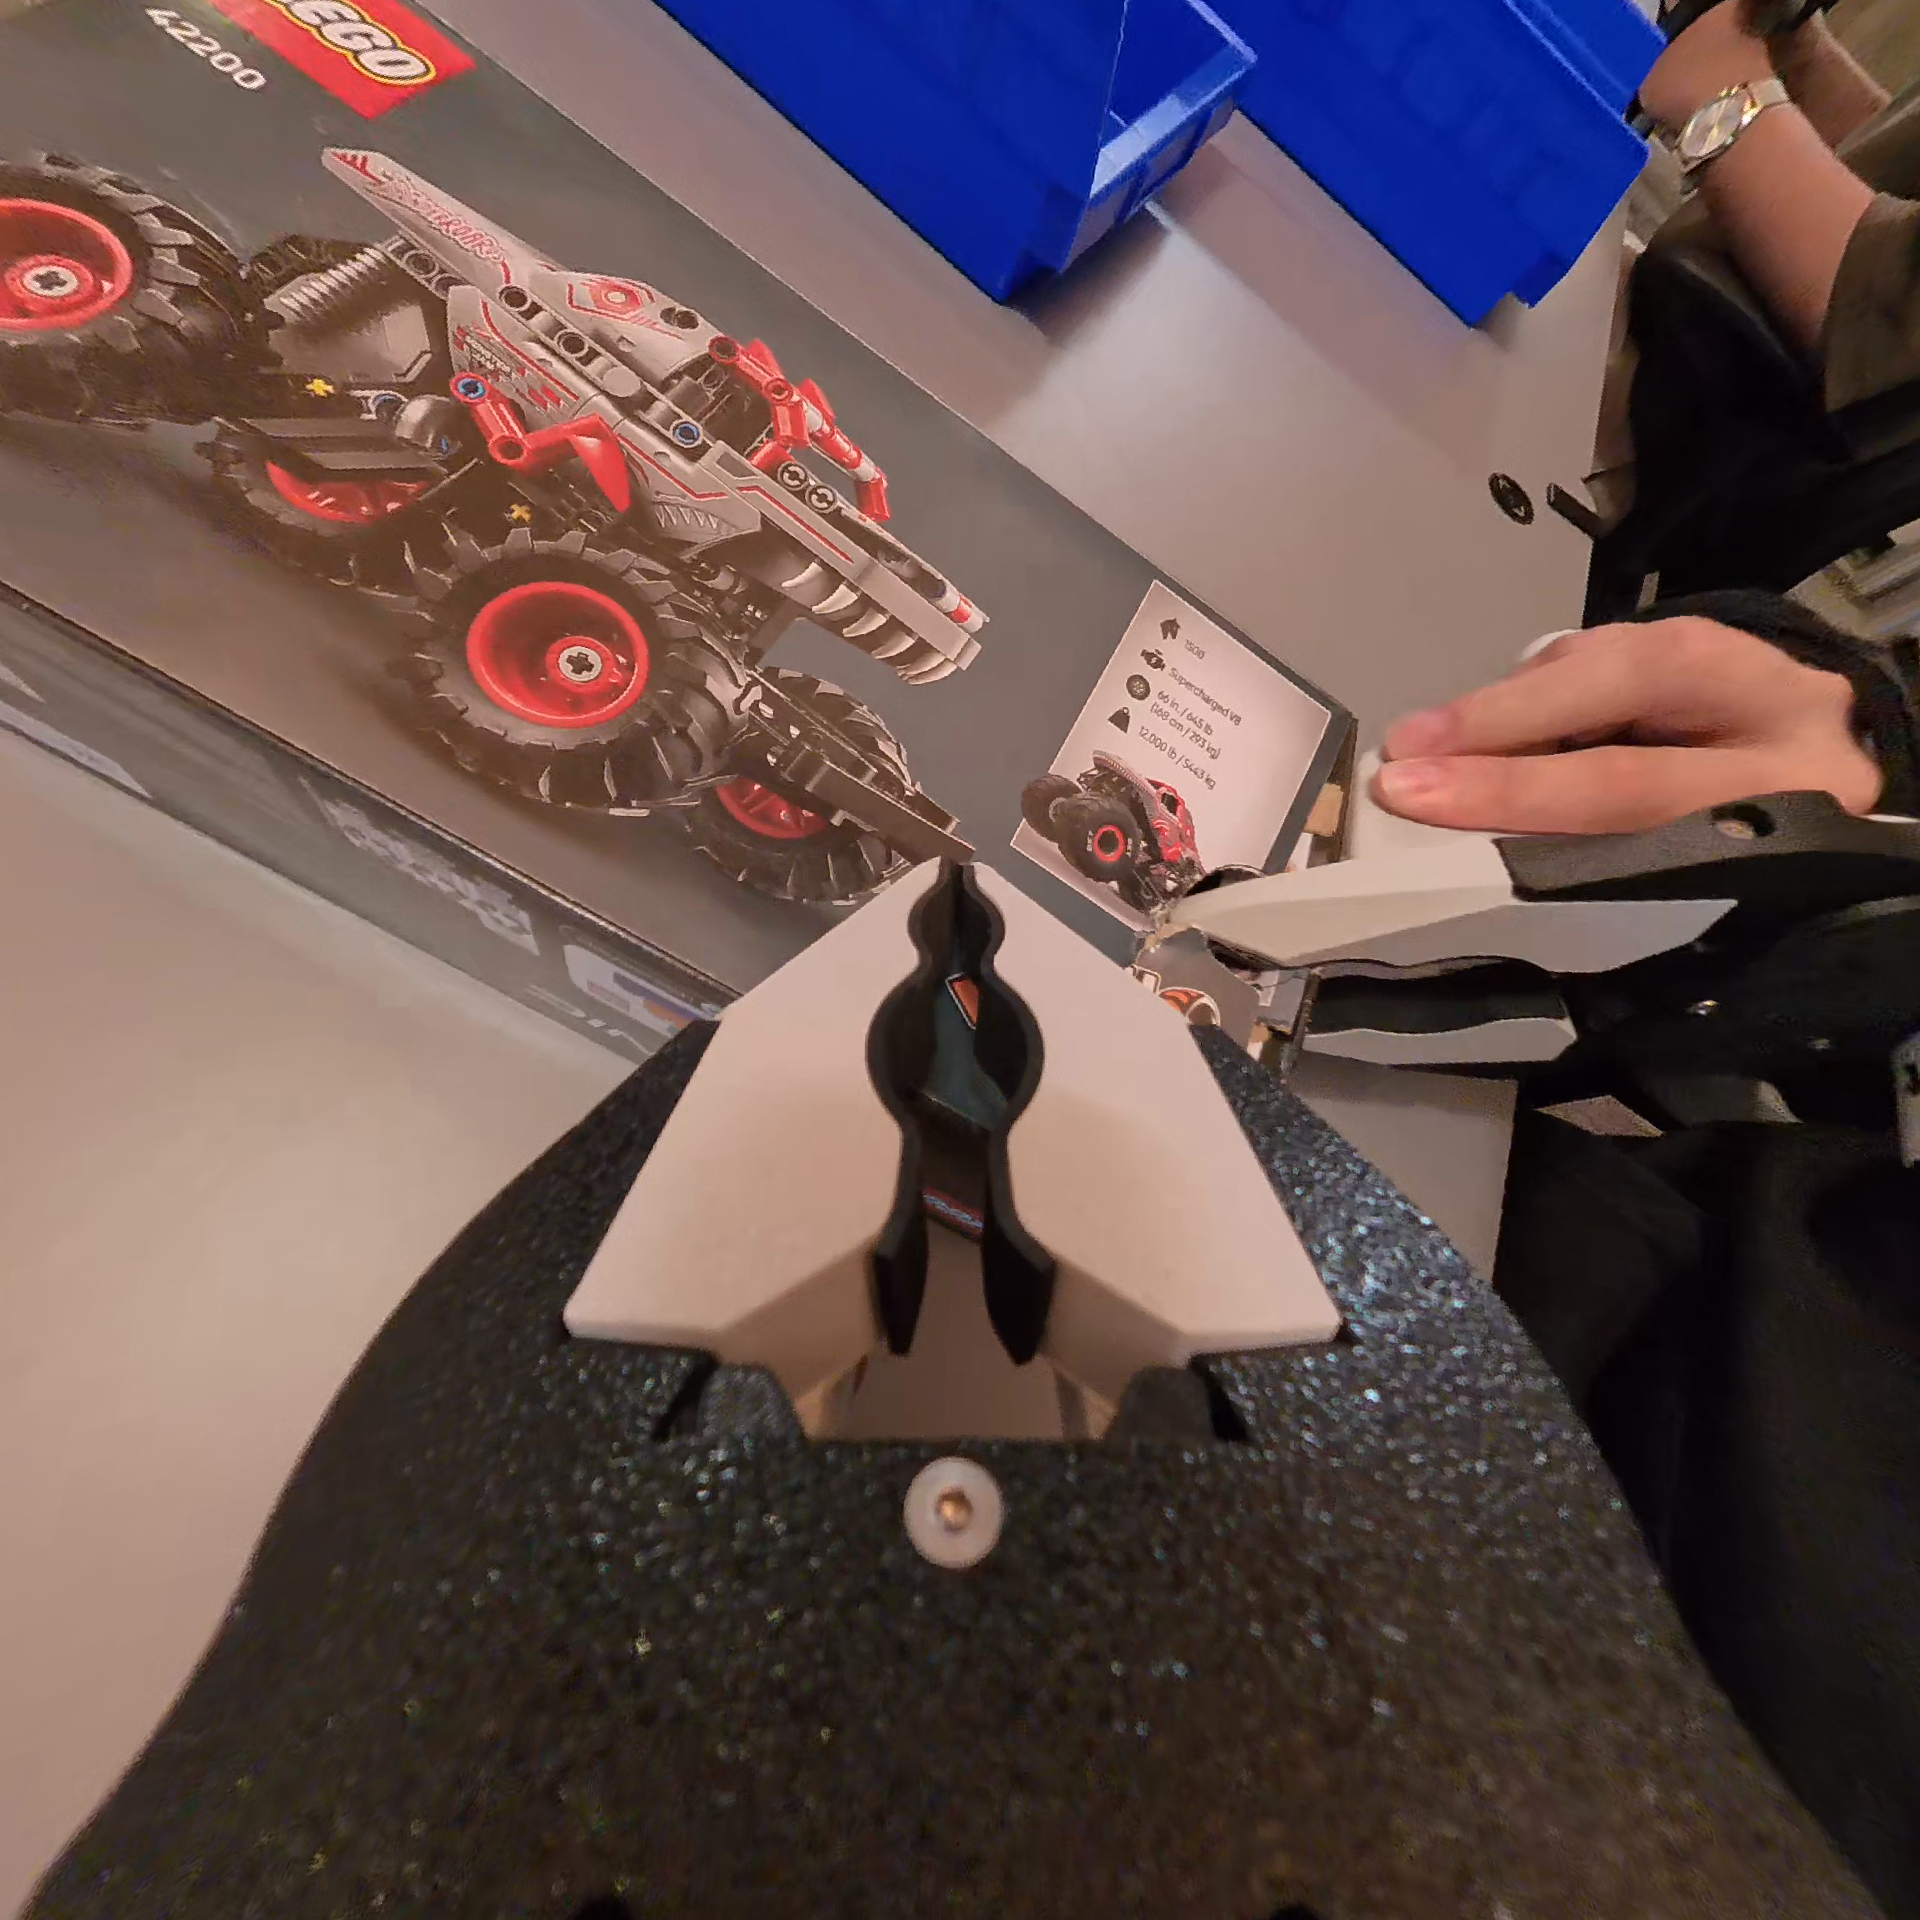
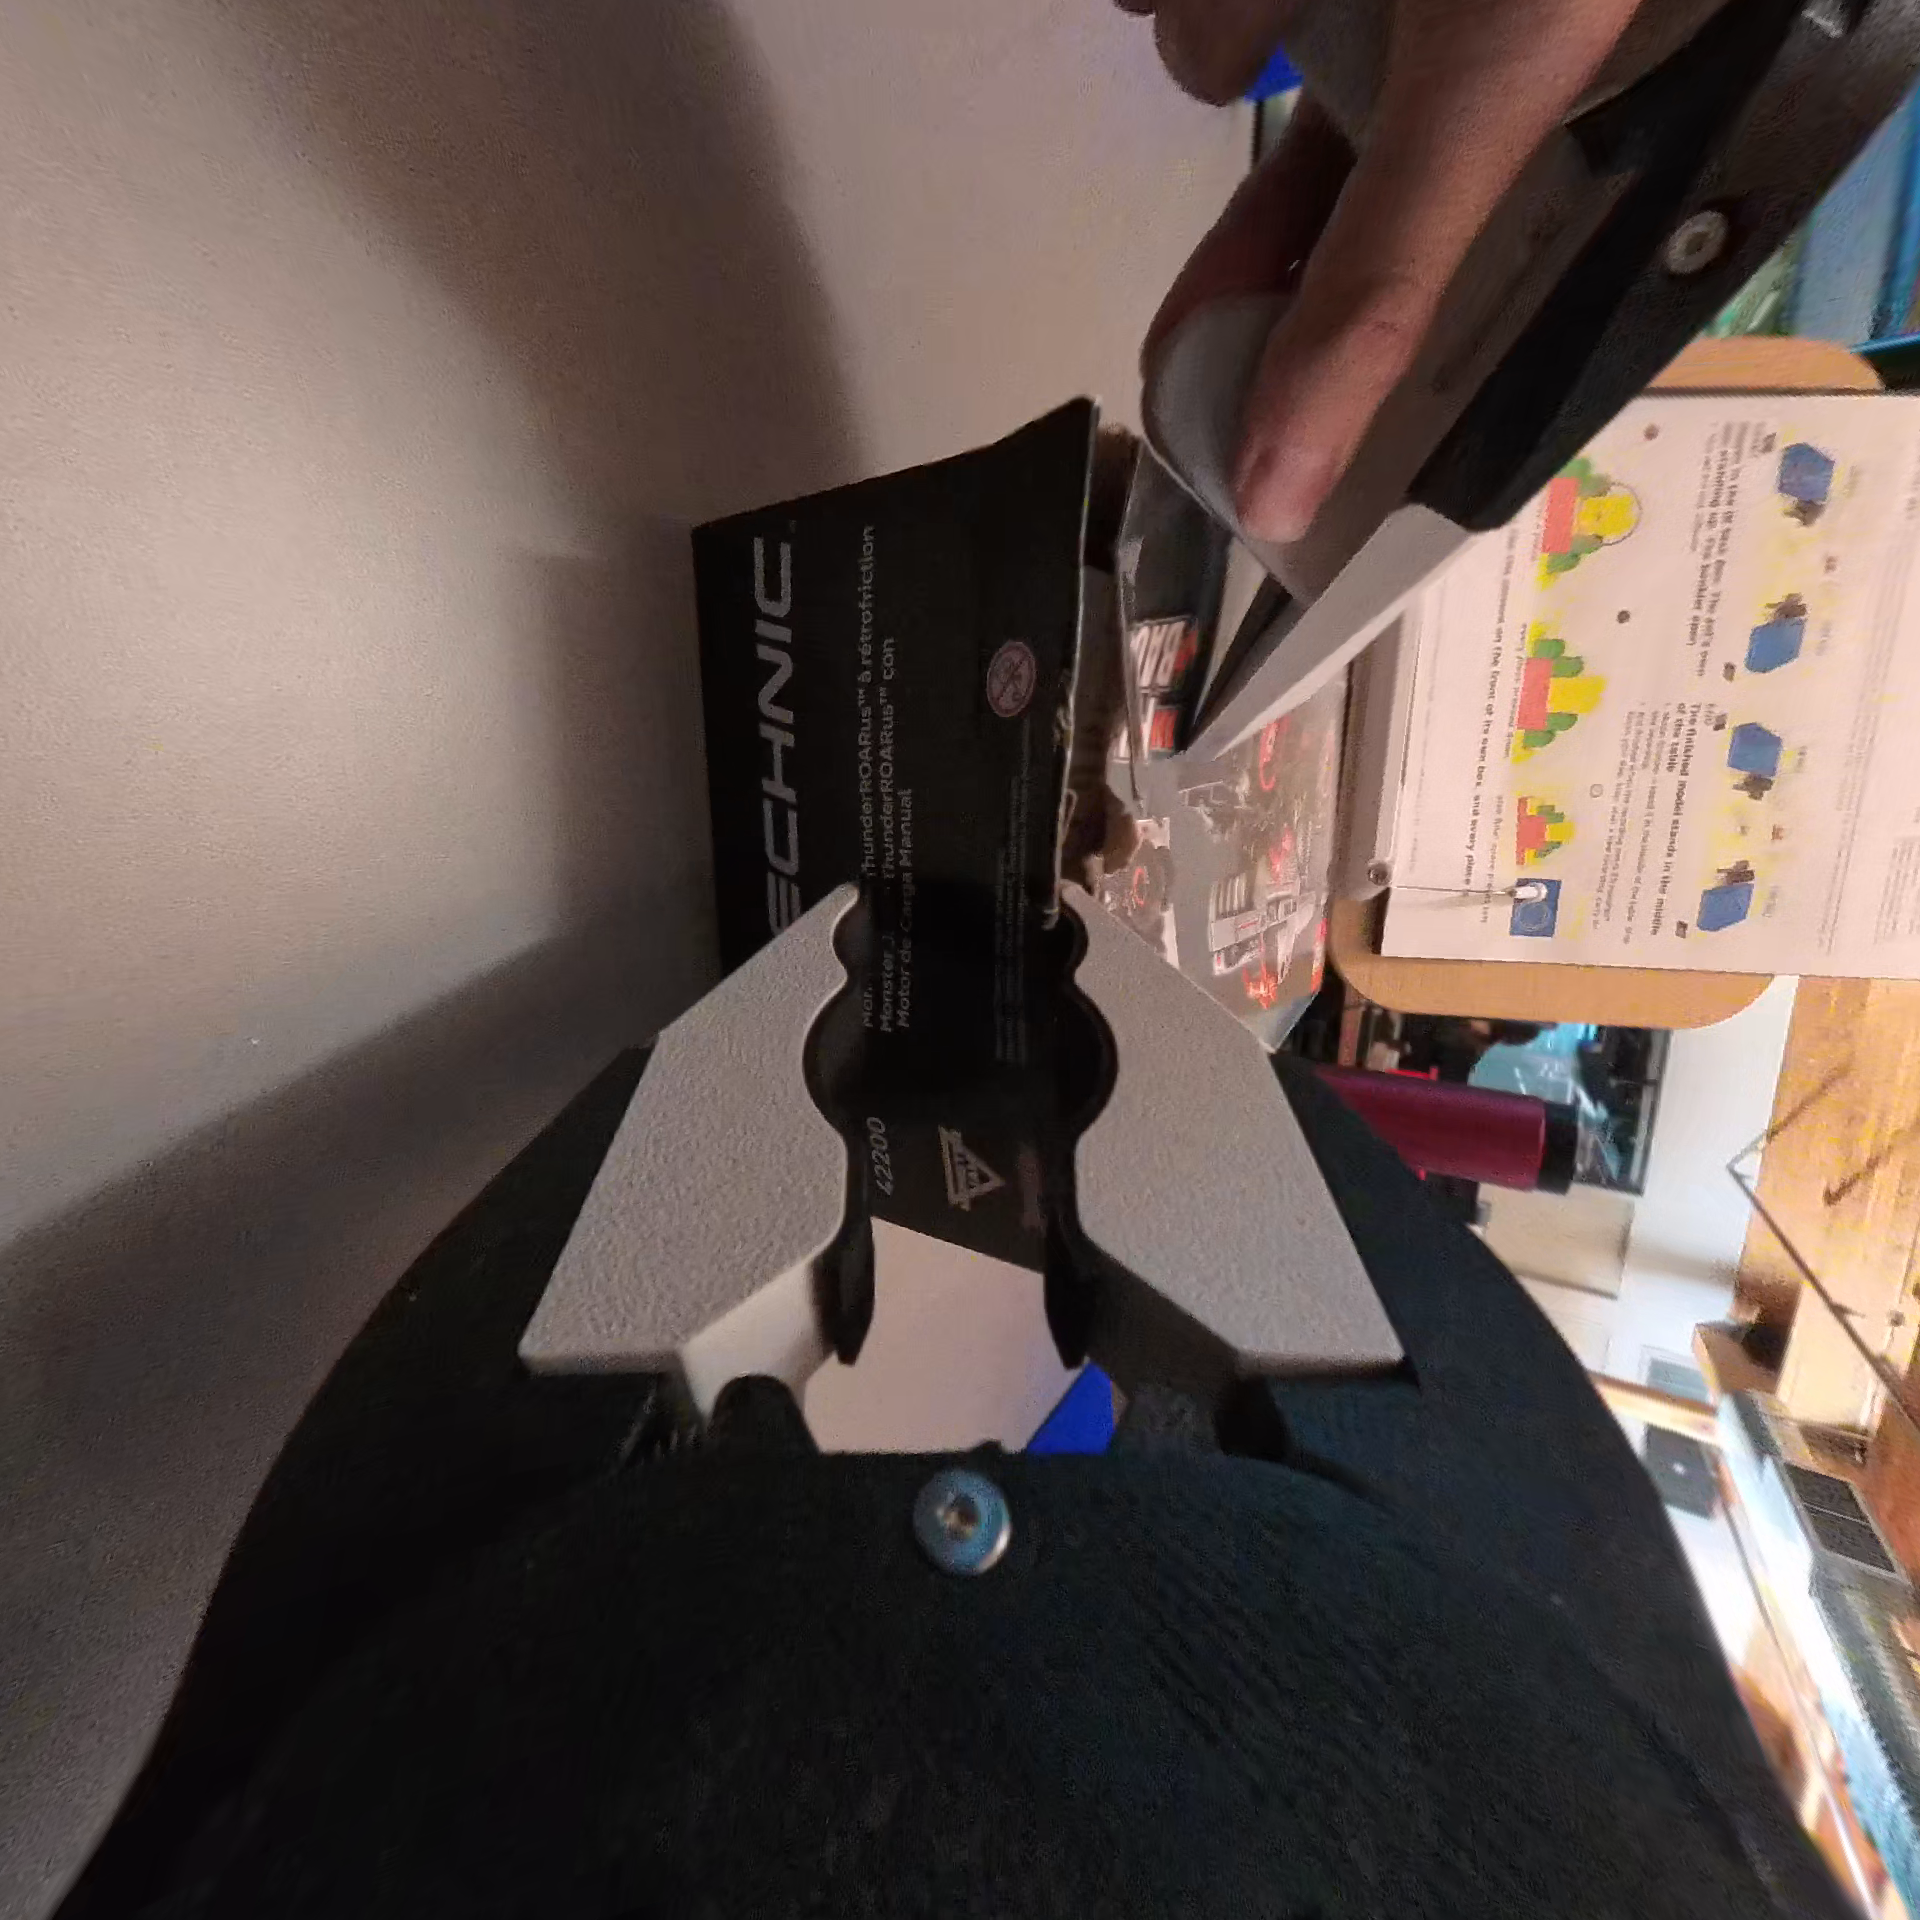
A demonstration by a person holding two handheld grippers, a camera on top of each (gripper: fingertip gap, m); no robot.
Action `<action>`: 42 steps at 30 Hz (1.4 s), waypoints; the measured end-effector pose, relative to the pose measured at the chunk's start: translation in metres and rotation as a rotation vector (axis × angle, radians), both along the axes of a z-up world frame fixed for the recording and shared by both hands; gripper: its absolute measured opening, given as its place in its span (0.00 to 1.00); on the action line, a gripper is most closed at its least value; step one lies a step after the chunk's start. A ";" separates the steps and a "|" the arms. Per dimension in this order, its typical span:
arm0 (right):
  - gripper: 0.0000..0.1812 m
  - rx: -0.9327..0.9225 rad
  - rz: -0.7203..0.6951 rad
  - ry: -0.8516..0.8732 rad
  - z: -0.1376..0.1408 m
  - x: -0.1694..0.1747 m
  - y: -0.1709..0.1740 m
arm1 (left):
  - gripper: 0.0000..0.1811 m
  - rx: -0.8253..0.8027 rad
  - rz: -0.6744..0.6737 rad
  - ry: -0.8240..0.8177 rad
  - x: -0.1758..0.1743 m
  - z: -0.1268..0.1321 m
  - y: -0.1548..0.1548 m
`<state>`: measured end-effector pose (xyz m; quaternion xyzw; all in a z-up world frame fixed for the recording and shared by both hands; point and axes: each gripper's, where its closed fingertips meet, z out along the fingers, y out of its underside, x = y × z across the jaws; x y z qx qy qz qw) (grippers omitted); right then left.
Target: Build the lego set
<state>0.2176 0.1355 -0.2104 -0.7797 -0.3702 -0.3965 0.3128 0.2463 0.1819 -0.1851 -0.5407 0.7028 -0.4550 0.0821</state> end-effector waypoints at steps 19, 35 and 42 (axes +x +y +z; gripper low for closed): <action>0.07 -0.036 0.119 -0.021 0.008 -0.033 0.036 | 0.00 -0.032 -0.001 -0.010 -0.002 0.002 0.003; 0.16 0.185 0.095 -0.038 0.005 -0.040 0.033 | 0.00 -0.074 0.005 -0.033 -0.002 0.004 0.002; 0.23 -0.253 0.119 0.432 0.005 -0.051 0.018 | 0.00 -0.082 -0.002 -0.050 -0.002 0.005 -0.001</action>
